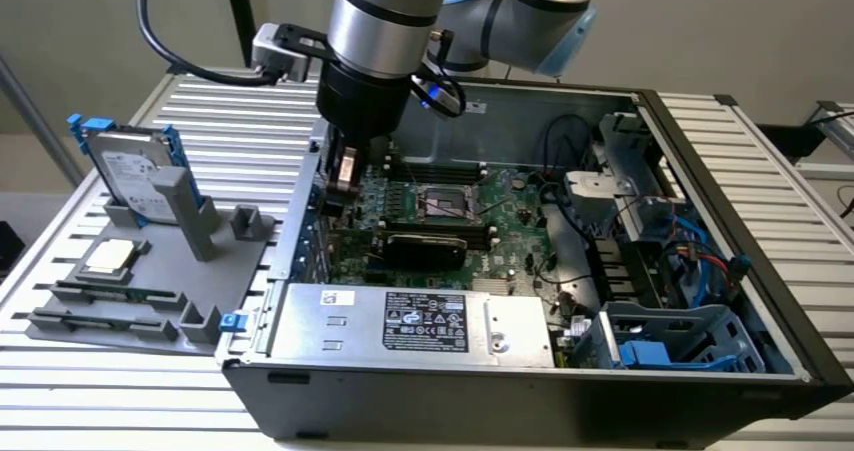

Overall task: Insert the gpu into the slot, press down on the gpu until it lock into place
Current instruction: 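Press down on the gpu until it lock into place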

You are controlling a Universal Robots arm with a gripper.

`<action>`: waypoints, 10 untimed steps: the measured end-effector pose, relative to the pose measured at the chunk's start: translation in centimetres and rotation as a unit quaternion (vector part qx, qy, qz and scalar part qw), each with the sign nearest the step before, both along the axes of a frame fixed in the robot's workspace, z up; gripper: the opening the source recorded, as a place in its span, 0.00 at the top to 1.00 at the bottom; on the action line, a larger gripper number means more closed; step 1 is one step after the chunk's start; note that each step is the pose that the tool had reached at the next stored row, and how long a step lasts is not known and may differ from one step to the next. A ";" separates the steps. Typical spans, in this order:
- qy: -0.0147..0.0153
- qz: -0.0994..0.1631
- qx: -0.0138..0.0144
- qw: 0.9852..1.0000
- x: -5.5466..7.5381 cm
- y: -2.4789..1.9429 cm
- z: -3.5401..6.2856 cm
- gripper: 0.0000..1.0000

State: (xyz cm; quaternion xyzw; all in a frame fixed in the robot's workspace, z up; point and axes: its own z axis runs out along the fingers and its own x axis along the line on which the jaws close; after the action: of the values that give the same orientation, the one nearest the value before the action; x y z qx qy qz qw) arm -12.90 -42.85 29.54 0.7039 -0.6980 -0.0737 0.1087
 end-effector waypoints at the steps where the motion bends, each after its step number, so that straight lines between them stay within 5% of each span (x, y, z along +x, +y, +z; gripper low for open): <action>1: 0.001 0.000 0.000 1.000 0.0 0.01 0.03 0.89; 3: 0.003 -0.001 0.000 1.000 -0.1 0.01 0.14 0.89; 10: 0.004 0.000 0.000 1.000 0.0 0.01 0.14 0.89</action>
State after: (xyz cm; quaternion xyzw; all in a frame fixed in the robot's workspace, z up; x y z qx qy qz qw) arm -12.92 -42.84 29.67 0.7035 -0.6977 -0.0765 0.1117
